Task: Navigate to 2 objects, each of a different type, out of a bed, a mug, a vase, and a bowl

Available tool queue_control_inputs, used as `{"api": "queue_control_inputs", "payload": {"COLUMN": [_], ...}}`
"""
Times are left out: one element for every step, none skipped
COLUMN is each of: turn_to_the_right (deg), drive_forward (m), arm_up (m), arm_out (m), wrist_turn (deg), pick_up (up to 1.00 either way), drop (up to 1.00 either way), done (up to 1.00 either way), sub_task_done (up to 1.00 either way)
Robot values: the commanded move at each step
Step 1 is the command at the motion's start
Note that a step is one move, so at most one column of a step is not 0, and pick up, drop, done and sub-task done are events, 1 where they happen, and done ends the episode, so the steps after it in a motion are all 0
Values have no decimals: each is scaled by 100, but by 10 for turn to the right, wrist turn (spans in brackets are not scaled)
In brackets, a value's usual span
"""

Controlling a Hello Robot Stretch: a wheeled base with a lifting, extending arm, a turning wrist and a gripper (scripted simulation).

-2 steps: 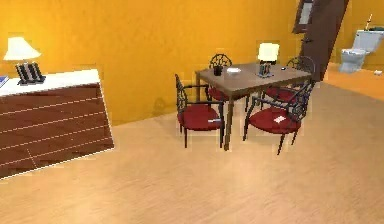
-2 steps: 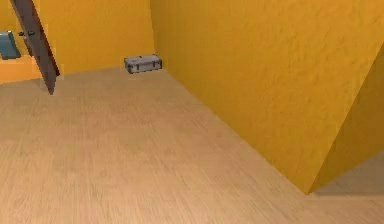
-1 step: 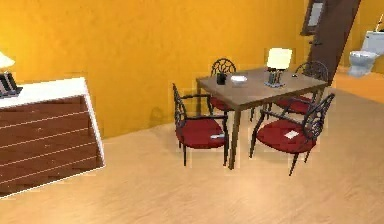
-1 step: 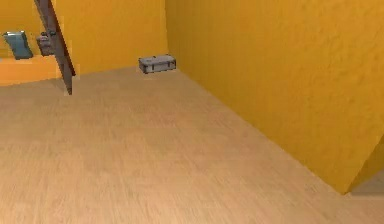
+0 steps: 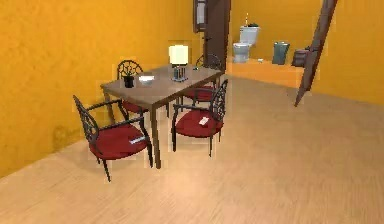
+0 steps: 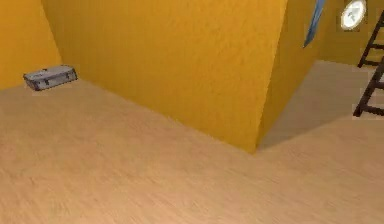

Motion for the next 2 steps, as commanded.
{"api": "queue_control_inputs", "payload": {"turn_to_the_right": [0,270], "drive_forward": [100,0], "arm_up": [0,0], "arm_out": [0,0], "wrist_turn": [0,0], "pick_up": [0,0], "drop": [0,0], "done": [0,0], "sub_task_done": [0,0]}}
